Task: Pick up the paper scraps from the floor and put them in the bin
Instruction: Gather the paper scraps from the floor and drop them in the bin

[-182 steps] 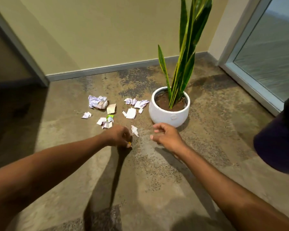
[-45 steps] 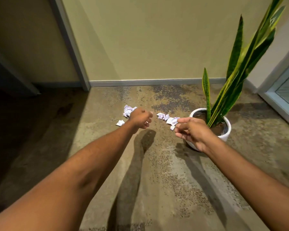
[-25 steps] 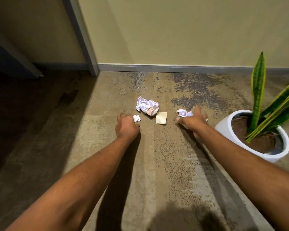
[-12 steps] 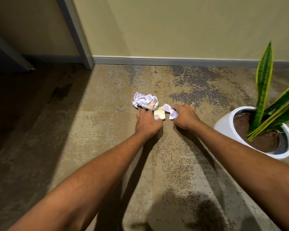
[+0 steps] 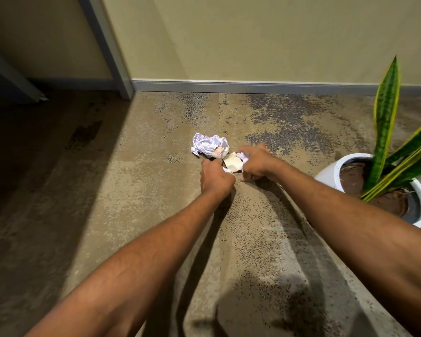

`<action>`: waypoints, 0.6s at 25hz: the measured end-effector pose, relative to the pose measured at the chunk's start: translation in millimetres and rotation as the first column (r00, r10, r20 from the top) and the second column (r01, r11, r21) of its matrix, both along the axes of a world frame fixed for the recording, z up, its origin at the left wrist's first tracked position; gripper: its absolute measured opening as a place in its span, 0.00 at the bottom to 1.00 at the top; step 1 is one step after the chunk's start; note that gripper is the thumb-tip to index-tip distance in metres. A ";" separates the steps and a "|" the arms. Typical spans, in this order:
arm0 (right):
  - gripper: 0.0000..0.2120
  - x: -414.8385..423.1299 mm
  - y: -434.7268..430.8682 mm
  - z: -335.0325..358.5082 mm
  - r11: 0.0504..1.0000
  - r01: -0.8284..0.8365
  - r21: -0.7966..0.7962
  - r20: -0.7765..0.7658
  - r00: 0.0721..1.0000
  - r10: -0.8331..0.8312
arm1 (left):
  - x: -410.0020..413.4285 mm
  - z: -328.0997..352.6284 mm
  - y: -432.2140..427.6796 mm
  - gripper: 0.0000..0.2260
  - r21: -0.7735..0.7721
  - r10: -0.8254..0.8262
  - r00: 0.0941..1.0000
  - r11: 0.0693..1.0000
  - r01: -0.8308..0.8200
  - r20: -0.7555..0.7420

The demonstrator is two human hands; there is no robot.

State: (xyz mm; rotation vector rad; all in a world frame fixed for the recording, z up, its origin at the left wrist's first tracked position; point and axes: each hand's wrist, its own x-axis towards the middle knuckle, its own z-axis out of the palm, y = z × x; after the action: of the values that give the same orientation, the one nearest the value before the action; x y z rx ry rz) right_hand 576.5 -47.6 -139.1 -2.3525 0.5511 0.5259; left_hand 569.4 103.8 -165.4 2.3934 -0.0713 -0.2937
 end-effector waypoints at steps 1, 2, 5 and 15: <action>0.43 -1.3 3.3 -1.2 1.000 0.009 0.015 0.029 1.000 -0.010 | 0.0 -0.4 0.0 0.14 -0.023 0.011 1.000 1.000 -0.011 0.002; 0.40 -3.8 7.0 -3.2 1.000 0.015 0.019 0.061 0.998 -0.016 | -0.3 -0.6 -0.1 0.15 -0.052 0.025 1.000 0.998 -0.025 -0.003; 0.31 -18.0 16.6 -9.8 0.994 0.073 0.079 0.159 0.984 -0.085 | -4.0 0.1 0.2 0.17 -0.174 0.082 0.996 0.981 -0.089 -0.044; 0.24 -71.2 56.4 -10.7 0.772 0.292 0.564 0.142 0.887 -0.439 | -34.6 5.5 16.2 0.19 -0.456 0.020 0.984 0.884 -0.099 -0.175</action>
State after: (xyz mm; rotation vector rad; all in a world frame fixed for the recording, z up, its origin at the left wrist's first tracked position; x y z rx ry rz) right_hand 505.3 8.8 -149.8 -1.6849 0.6284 0.1386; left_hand 534.8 120.0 -159.9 1.8832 0.0101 -0.3974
